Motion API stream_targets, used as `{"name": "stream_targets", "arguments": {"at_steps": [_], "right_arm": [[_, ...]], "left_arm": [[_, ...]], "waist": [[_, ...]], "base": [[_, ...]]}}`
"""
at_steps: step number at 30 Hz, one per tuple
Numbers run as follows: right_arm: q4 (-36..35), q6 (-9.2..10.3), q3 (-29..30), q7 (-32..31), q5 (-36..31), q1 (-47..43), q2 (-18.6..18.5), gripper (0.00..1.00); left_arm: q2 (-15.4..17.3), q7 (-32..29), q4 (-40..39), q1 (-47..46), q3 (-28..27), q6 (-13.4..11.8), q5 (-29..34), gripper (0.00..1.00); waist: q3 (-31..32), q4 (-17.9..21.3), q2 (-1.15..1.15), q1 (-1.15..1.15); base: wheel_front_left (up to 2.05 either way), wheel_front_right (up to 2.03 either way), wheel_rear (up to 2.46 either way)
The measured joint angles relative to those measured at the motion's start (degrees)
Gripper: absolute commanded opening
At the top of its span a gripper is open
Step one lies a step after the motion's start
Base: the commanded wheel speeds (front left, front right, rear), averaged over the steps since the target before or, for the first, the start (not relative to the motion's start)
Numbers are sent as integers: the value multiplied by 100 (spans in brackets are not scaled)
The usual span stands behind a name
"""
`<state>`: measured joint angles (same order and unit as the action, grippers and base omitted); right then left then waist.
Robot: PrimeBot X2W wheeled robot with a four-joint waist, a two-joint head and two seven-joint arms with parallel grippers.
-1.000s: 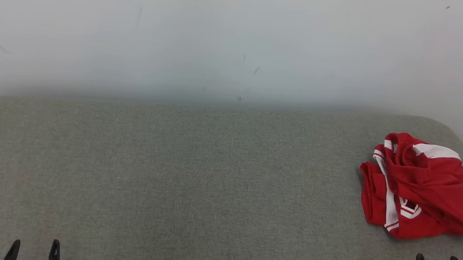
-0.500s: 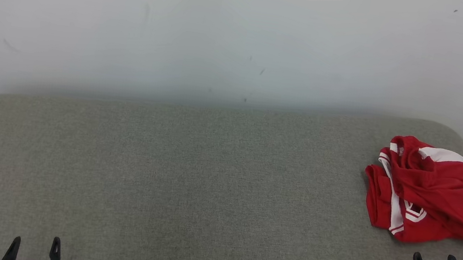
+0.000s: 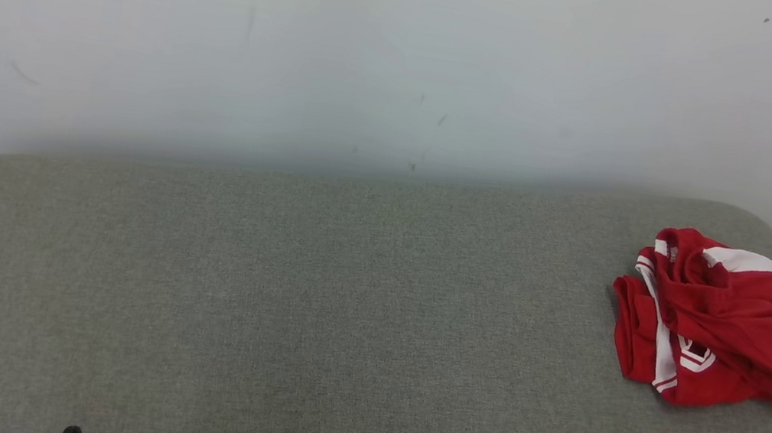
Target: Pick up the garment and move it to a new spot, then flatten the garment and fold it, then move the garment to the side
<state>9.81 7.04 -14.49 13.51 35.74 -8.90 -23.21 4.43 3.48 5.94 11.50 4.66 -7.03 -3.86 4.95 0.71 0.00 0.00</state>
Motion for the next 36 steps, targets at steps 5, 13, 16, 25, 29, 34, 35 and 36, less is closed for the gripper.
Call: {"name": "stream_targets", "arguments": {"at_steps": [5, 13, 16, 25, 29, 34, 35, 36], "right_arm": [[16, -52, 123, -107, 249, 14, 59, 0], [92, -153, 313, -296, 691, 130, 240, 0], [104, -208, 381, -352, 854, 143, 303, 0], [153, -321, 591, -554, 1390, 274, 499, 0], [185, -366, 682, -650, 1622, 330, 587, 0], [233, -448, 795, -753, 1887, 390, 698, 0], [252, -454, 818, -756, 1963, 393, 721, 0], [266, -460, 843, -789, 2030, 400, 742, 0]], "left_arm": [[-8, -52, 66, -16, -51, 56, -220, 0], [-27, -153, 213, -158, -177, 167, -950, 0], [-32, -194, 245, -163, -193, 209, -1316, 0], [-52, -294, 352, -335, -263, 349, -2167, 0], [-60, -350, 390, -402, -305, 405, -2544, 0], [-67, -396, 435, -504, -368, 463, -3011, 0], [-68, -397, 437, -520, -372, 494, -3084, 0], [-69, -404, 443, -528, -379, 508, -3156, 0]], "waist": [[-25, -2, 0, 0], [-71, -8, 0, 0], [-87, -10, 0, 0], [-132, -18, 0, 0], [-153, -22, 0, 0], [-178, -26, 0, 0], [-183, -26, 0, 0], [-189, -27, 0, 0]], "base": [[0, 0, 0], [0, 0, 0], [0, 0, 0], [0, 0, 0], [0, 0, 0], [0, 0, 0], [0, 0, 0], [0, 0, 0]]}}
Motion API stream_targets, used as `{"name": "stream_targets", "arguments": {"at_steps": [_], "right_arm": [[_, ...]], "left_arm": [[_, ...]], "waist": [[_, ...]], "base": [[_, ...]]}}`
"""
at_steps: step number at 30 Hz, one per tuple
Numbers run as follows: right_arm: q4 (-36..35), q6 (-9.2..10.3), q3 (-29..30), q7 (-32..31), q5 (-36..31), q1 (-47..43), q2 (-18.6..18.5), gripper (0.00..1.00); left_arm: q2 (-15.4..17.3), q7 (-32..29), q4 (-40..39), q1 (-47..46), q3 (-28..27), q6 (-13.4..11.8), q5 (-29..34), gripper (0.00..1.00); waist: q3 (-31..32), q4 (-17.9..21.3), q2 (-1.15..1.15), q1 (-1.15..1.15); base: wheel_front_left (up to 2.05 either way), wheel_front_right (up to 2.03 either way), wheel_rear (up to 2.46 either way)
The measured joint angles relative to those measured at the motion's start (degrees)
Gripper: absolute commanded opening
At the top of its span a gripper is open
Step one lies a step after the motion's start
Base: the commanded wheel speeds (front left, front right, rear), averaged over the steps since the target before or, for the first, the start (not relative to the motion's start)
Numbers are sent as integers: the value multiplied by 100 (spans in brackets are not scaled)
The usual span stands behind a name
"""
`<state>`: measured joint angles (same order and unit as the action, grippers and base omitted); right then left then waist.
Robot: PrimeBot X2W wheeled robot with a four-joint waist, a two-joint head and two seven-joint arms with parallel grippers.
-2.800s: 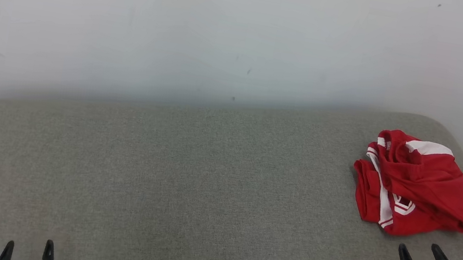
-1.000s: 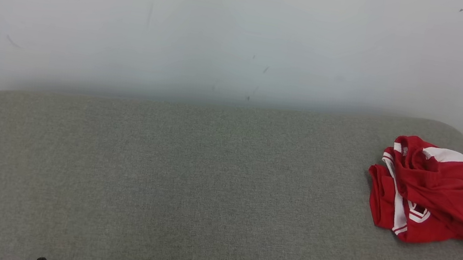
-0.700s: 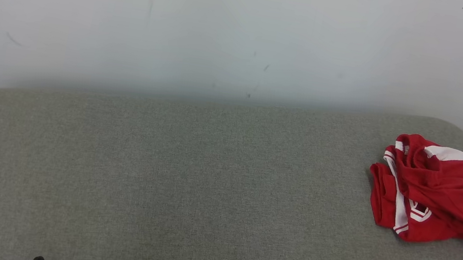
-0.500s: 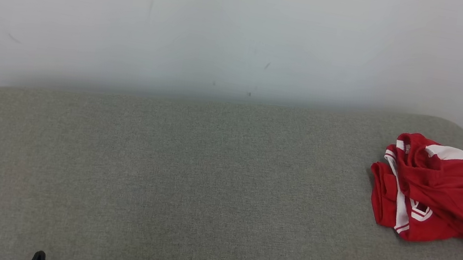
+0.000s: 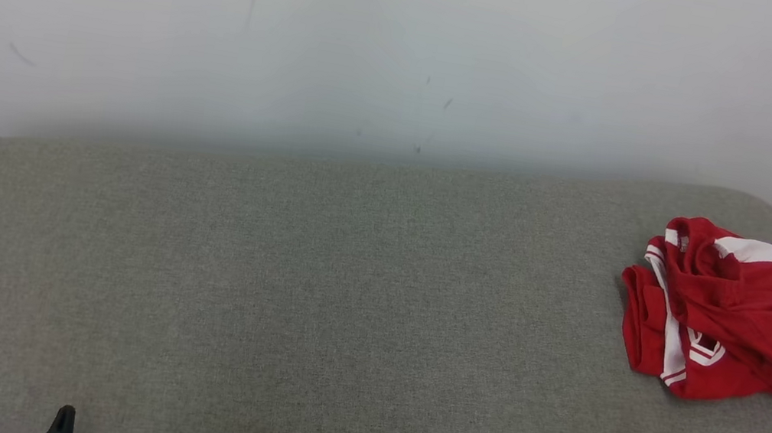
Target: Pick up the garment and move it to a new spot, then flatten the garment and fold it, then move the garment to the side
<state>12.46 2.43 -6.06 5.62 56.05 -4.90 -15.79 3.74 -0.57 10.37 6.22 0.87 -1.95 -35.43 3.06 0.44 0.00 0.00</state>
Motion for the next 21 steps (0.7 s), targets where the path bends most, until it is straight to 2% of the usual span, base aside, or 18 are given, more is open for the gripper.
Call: {"name": "stream_targets", "arguments": {"at_steps": [21], "right_arm": [[124, -303, 463, -415, 1203, 353, 437, 0]], "left_arm": [[-29, -203, 203, -357, -202, 305, -1925, 0]], "waist": [[-108, -16, 0, 0]], "base": [[0, 0, 0]]}}
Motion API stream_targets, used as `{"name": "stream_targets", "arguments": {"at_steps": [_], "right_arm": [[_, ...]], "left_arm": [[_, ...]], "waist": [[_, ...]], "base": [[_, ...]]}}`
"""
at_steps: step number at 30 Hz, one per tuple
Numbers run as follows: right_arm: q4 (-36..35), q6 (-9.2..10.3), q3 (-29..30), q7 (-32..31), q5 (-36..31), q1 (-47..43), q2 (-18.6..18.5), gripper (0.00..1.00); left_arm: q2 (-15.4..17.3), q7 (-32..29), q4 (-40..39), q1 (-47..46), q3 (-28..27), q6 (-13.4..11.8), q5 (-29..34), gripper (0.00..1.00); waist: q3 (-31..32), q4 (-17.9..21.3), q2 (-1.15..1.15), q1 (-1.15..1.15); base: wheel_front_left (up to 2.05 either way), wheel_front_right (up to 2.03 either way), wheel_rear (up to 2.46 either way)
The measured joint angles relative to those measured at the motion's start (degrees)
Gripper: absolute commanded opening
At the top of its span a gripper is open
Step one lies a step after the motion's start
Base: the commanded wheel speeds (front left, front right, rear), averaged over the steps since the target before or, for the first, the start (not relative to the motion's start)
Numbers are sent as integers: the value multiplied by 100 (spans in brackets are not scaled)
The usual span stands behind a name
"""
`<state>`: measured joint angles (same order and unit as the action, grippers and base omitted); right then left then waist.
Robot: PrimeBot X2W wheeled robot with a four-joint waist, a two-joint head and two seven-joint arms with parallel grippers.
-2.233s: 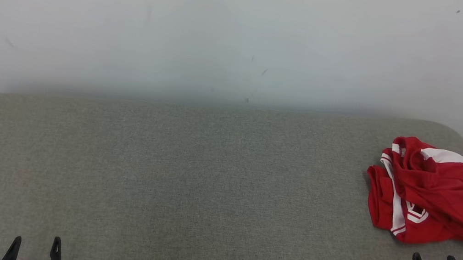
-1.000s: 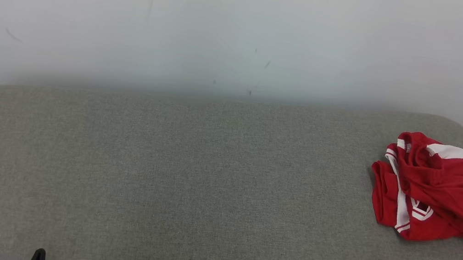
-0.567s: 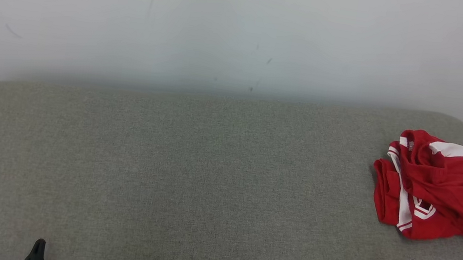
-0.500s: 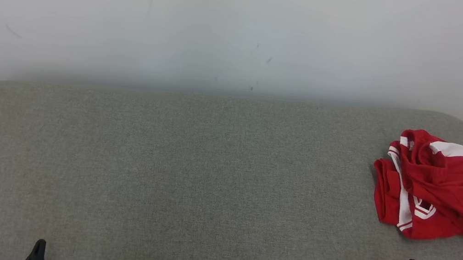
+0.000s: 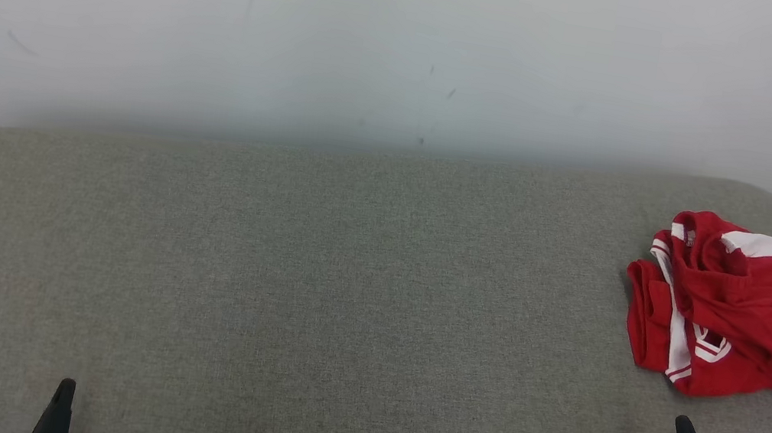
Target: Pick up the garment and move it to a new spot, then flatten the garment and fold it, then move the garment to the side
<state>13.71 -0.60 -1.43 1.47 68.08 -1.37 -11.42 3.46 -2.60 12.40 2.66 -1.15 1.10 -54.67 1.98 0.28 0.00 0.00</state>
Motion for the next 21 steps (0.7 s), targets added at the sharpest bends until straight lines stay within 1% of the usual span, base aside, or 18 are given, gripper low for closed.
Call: {"name": "stream_targets", "arguments": {"at_steps": [15, 17, 20, 21], "right_arm": [[114, -244, 332, -301, 845, 229, 318, 0], [135, -252, 374, -335, 987, 238, 359, 0], [162, -300, 437, -402, 1128, 303, 435, 0], [160, -322, 463, -407, 1184, 325, 454, 0]], "left_arm": [[-33, -143, 172, -276, -162, 202, -1314, 0], [-43, -174, 179, -310, -176, 248, -1519, 0], [-67, -192, 208, -327, -194, 260, -1796, 0], [-70, -193, 223, -329, -202, 303, -1886, 0]], "waist": [[-77, -11, 0, 0], [-88, -12, 0, 0], [-103, -14, 0, 0], [-108, -15, 0, 0]], "base": [[0, 0, 0], [0, 0, 0], [0, 0, 0], [0, 0, 0]]}}
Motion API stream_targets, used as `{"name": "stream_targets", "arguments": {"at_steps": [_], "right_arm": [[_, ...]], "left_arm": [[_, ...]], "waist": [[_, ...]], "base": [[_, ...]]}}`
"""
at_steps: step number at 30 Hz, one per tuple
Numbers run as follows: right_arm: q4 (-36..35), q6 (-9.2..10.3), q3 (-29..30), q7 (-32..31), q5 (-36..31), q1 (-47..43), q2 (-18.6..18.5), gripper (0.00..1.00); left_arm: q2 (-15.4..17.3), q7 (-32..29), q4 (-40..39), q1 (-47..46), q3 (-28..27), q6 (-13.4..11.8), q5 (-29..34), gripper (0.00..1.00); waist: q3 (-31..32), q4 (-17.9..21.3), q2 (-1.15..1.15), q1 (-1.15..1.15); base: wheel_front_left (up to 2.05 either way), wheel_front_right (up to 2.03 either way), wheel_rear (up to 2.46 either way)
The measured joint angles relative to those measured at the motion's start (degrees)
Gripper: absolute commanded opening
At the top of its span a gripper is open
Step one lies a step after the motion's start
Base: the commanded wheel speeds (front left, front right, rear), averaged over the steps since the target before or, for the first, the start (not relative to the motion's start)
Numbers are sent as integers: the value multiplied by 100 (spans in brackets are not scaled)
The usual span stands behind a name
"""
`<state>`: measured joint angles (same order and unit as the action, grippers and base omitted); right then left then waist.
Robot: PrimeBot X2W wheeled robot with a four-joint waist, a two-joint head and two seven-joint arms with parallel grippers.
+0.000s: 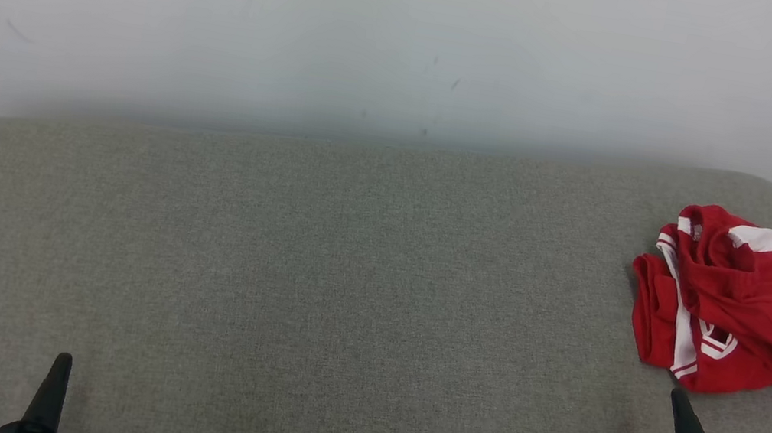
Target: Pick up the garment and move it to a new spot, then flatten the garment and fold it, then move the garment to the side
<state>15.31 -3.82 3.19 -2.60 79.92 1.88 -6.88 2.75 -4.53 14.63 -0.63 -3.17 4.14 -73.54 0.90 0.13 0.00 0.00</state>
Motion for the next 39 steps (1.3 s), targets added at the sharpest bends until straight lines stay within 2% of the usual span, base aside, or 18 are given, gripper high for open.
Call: {"name": "stream_targets", "arguments": {"at_steps": [20, 39], "right_arm": [[155, -280, 432, -393, 1155, 240, 408, 0], [158, -282, 436, -396, 1183, 247, 423, 0]], "left_arm": [[-53, -182, 237, -408, -197, 296, -1755, 0], [-59, -182, 249, -436, -199, 296, -1778, 0]], "waist": [[-100, -14, 0, 0], [-100, -14, 0, 0]], "base": [[0, 0, 0], [0, 0, 0]]}}
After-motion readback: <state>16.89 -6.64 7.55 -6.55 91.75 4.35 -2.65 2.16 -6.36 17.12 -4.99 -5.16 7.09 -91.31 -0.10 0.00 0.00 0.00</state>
